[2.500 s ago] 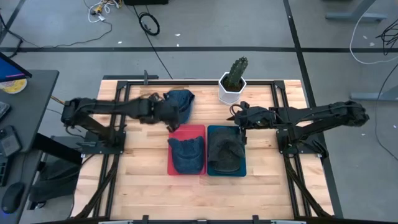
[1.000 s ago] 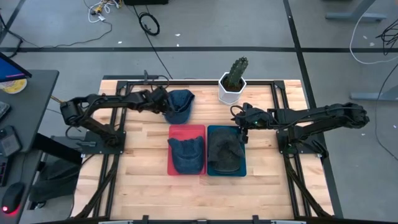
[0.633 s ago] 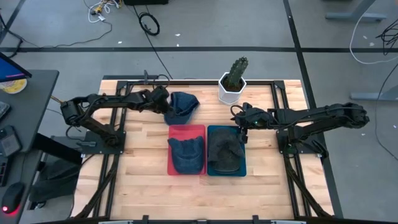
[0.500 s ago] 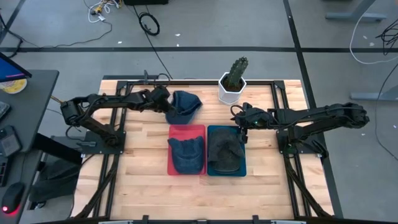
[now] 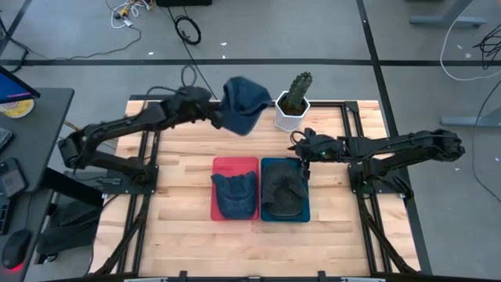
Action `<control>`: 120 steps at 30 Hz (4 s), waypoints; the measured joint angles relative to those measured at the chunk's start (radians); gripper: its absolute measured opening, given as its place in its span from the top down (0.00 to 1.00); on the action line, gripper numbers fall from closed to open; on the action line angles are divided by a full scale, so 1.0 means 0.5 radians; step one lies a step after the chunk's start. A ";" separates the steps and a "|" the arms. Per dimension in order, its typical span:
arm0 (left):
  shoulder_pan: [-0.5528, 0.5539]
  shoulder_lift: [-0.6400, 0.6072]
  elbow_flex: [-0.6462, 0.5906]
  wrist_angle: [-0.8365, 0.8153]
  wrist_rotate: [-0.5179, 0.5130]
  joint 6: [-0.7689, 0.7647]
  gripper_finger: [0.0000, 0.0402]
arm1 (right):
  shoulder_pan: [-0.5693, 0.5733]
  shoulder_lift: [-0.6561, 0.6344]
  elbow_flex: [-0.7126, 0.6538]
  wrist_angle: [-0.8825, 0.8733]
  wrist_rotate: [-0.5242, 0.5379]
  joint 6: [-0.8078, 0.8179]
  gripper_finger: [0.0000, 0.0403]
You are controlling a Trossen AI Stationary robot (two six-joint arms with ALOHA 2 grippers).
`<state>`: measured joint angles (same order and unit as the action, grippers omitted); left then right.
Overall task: Pick & Place hat
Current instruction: Put the dark blue cap into the blue bin
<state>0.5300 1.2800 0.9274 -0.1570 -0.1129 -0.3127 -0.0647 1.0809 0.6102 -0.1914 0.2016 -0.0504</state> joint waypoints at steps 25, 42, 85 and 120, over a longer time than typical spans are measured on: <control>-0.921 -0.312 0.034 1.035 0.991 -0.173 0.96 | 0.473 0.000 0.000 1.769 -0.174 -1.712 0.60; -1.013 -0.088 0.037 1.248 0.892 -0.243 0.97 | 0.752 0.283 0.394 1.682 -0.270 -1.774 0.60; -0.991 -0.854 0.038 0.111 0.787 0.173 0.54 | 0.792 0.497 0.657 1.177 0.163 -0.610 1.00; -0.989 -1.755 0.033 -0.371 0.180 0.583 0.56 | 0.336 1.868 1.880 -0.609 -0.772 0.272 1.00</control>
<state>0.0353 0.4023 0.9440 -0.3424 -0.0227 -0.0212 0.1036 2.0148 1.5500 -0.4957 -0.1842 0.0856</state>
